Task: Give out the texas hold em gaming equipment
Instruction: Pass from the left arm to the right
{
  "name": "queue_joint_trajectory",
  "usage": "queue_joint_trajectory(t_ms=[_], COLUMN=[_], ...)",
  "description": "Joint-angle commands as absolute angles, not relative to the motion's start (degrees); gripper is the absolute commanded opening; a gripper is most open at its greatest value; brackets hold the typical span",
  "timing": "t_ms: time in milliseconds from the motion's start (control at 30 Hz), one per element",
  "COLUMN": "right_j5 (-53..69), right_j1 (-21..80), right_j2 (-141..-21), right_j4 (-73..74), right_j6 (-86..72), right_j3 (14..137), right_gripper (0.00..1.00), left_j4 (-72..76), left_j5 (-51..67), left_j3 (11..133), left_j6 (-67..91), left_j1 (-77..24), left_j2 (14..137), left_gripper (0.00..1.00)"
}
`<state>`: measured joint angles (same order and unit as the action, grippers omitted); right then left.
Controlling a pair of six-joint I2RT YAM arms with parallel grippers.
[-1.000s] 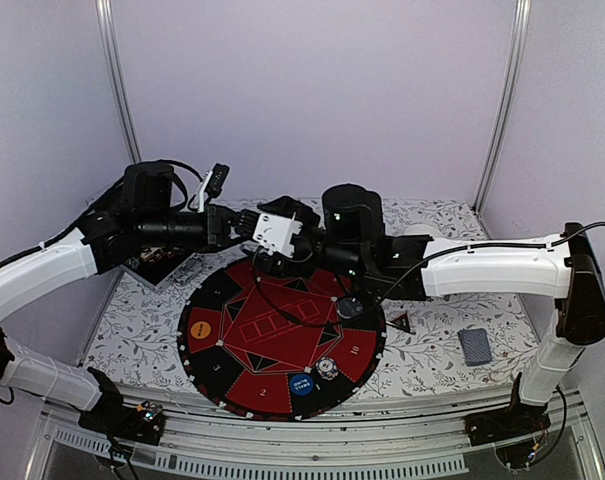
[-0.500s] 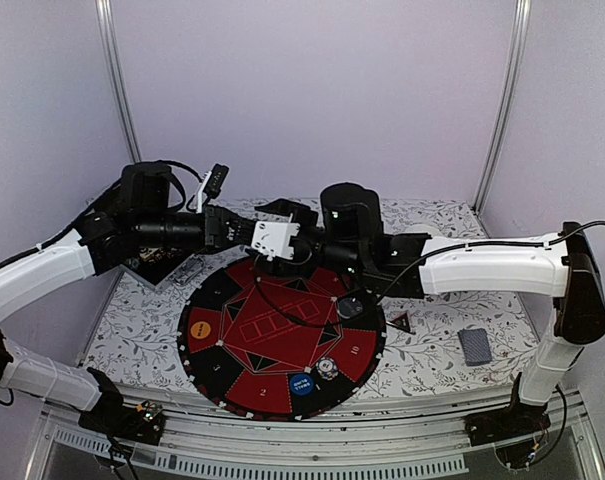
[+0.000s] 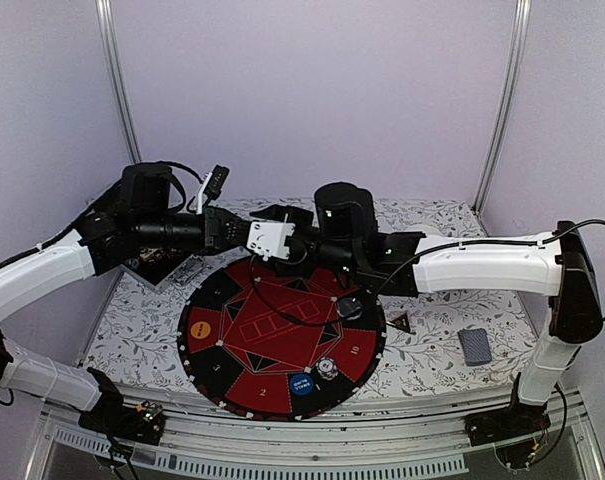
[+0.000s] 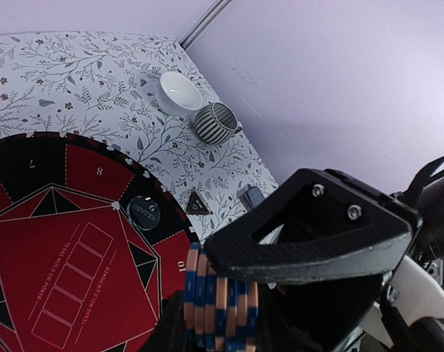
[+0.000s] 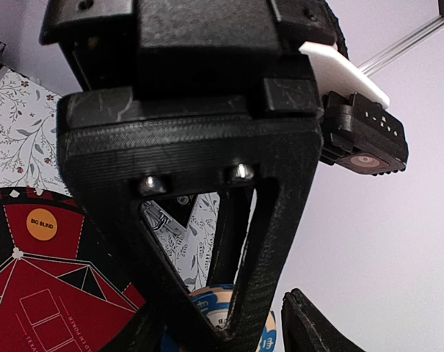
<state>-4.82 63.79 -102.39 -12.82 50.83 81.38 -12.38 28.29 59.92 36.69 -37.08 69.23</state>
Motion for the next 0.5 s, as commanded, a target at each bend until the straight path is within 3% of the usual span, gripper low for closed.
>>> queue_joint_trajectory(t_ms=[0, 133, 333, 433, 467], right_j5=[-6.08, -6.5, -7.21, -7.55, -7.63], right_j1=[63.63, 63.61, 63.63, 63.63, 63.63], right_j2=[-103.91, -104.36, -104.48, -104.5, -104.38], right_j4=[-12.14, -11.74, -11.15, -10.31, -10.14], right_j6=[50.74, 51.05, 51.15, 51.09, 51.02], right_j3=[83.81, 84.6, 84.88, 85.07, 85.12], right_gripper=[0.55, 0.54, 0.44, 0.3, 0.19], left_j4=[-11.3, -11.34, -11.35, -11.37, -11.37], left_j5=[29.79, 29.65, 29.75, 29.74, 29.71], left_j3=[59.12, 59.0, 59.07, 58.95, 58.94], left_j6=[36.56, 36.48, 36.39, 36.39, 36.39], left_j1=[-37.79, -37.76, -37.74, -37.77, -37.74], left_j2=[68.64, 68.38, 68.26, 68.29, 68.29], left_gripper=[0.0, 0.0, 0.0, 0.0, 0.0])
